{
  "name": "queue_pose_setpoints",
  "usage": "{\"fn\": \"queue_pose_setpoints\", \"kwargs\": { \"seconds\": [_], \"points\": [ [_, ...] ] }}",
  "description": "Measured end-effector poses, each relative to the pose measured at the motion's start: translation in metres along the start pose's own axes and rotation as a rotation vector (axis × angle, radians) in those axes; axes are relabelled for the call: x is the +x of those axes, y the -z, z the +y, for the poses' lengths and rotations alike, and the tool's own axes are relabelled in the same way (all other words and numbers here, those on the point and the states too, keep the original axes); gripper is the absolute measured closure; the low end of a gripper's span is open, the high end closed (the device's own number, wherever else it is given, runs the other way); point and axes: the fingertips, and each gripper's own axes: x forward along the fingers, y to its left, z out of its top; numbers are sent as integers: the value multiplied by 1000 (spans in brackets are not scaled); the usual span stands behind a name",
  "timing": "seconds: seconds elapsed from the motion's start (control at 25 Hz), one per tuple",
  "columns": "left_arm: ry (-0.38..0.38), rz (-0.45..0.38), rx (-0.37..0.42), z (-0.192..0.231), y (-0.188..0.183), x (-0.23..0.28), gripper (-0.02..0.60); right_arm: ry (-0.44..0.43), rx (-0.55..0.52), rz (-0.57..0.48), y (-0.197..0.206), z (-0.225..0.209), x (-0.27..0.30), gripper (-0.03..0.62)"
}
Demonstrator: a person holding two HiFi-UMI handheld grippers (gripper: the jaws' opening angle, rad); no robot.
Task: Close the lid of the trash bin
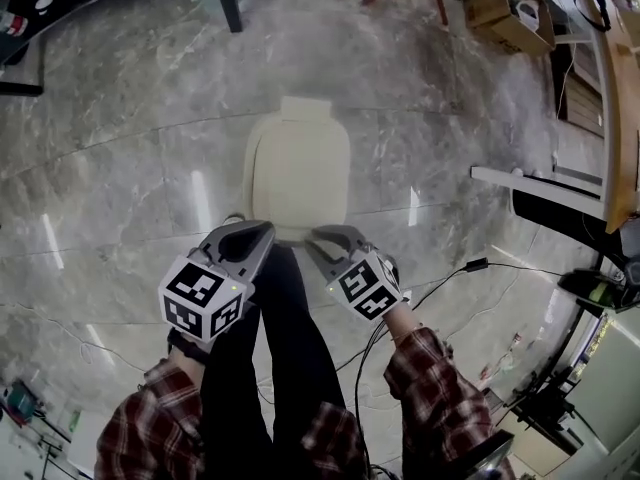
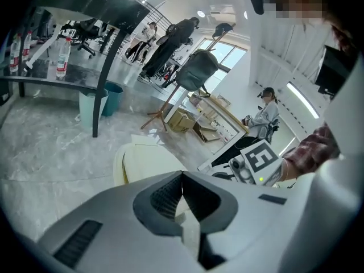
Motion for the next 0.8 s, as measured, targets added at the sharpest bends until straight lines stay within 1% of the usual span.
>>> {"fn": "queue_pose_setpoints", "kwargs": {
  "seconds": [0.2,0.36,0.64,0.8],
  "points": [
    [-20,13,-9,18,15,12,571,25,31,34,22,-4,26,514],
    [-24,25,-17,28,23,17,571,34,47,54,32,-6,42,516],
    [-10,61,7,31,32,26,571,77,53,74,41,-14,56,569],
    [-8,62,7,31,29,30,571,76,62,75,40,-15,57,571]
  ]
}}
